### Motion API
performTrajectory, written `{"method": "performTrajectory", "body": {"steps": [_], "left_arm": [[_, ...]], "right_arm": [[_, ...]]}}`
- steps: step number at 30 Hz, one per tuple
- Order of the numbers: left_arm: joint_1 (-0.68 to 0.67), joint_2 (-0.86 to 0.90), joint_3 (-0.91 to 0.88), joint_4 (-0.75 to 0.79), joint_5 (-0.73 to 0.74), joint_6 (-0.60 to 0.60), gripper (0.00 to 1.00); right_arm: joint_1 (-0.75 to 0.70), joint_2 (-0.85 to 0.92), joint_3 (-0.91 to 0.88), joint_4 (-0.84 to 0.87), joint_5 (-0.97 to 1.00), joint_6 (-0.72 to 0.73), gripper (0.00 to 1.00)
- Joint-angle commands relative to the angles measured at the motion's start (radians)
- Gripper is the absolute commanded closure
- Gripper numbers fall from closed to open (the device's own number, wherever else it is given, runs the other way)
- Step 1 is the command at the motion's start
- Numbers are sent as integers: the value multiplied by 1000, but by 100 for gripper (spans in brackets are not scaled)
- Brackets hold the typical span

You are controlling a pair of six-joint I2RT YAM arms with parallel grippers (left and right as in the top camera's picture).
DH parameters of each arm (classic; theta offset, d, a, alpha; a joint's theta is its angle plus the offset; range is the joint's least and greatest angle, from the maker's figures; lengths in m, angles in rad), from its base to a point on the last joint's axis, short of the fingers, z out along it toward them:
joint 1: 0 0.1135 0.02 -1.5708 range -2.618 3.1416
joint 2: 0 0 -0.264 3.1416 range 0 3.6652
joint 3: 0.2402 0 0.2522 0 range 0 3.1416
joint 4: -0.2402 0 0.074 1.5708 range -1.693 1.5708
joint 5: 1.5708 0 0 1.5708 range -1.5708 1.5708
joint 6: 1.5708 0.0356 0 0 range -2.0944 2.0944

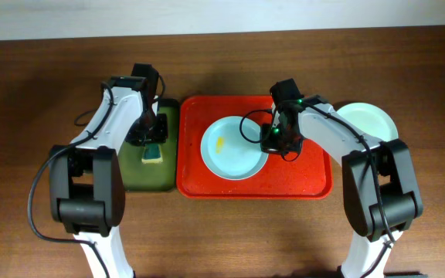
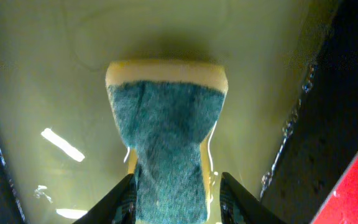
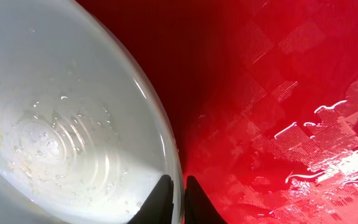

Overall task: Clean dirty plates on tray and stack at the side
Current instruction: 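Grasp the green sponge with the left gripper and lift it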

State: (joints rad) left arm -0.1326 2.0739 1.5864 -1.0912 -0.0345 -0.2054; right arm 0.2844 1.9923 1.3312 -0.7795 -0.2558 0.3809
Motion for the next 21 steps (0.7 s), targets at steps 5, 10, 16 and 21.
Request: {"method": "performTrajectory", "body": {"steps": [5, 10, 16, 21], "left_arm": [[23, 43, -2, 18, -7, -24, 65], [26, 43, -2, 18, -7, -45, 69], [25, 43, -107, 111, -7, -44, 79], [43, 23, 4, 10, -7, 8, 100]], "right_arm": [[4, -5, -8, 3, 5, -10, 89], [4, -5, -8, 2, 5, -10, 90], [4, -5, -8, 2, 5, -10, 89], [4, -5, -8, 2, 4, -10, 53]]}}
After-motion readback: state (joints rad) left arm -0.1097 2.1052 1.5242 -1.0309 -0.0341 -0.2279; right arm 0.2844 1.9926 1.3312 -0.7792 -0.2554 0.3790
